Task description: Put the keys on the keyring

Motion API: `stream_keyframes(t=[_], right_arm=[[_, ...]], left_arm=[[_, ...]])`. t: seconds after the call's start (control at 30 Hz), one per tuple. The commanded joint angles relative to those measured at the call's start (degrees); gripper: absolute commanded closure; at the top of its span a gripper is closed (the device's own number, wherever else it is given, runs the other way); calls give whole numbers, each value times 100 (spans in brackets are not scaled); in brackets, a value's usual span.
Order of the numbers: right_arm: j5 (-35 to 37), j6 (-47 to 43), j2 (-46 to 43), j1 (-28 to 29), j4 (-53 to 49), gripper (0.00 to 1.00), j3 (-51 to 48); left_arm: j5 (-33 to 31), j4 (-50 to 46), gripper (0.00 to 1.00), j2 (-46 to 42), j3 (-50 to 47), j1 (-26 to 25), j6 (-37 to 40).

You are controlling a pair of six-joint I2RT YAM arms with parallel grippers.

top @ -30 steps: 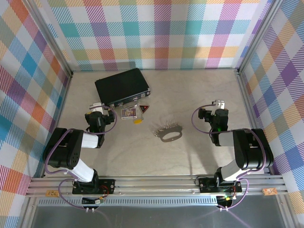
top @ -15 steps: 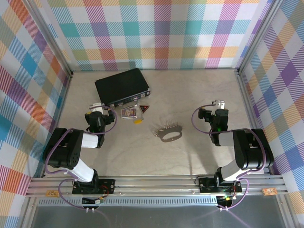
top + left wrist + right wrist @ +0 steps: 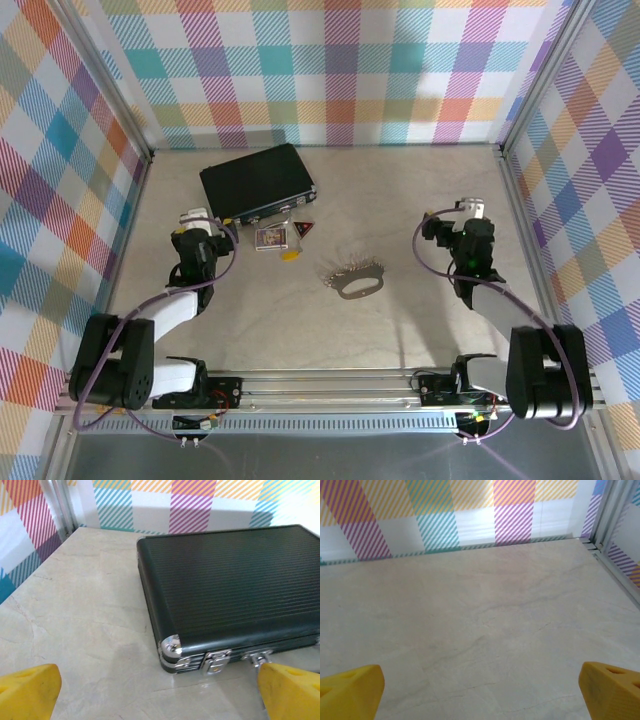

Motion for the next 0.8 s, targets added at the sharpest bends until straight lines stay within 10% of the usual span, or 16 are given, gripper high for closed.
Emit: stream_keyframes(t=[0.0,0.23,0.47,0.77], right_arm=[[455,973,-394,-2,-1929,1,495],[-147,1603,-433,202,-3956,1,1297],[-397,1467,-398,1174,-4746,1,1495],[-1067,1477,-137,1967,-5409,1,1468]], left_arm=[[380,-813,0,-379,300,-197,-431],[1157,-2820,0,-955,1086,-431,-2195],[3190,-3840,0,-643,1732,-919,-2092],[3694,-4077,0,-711,1640,-2169,-1994]])
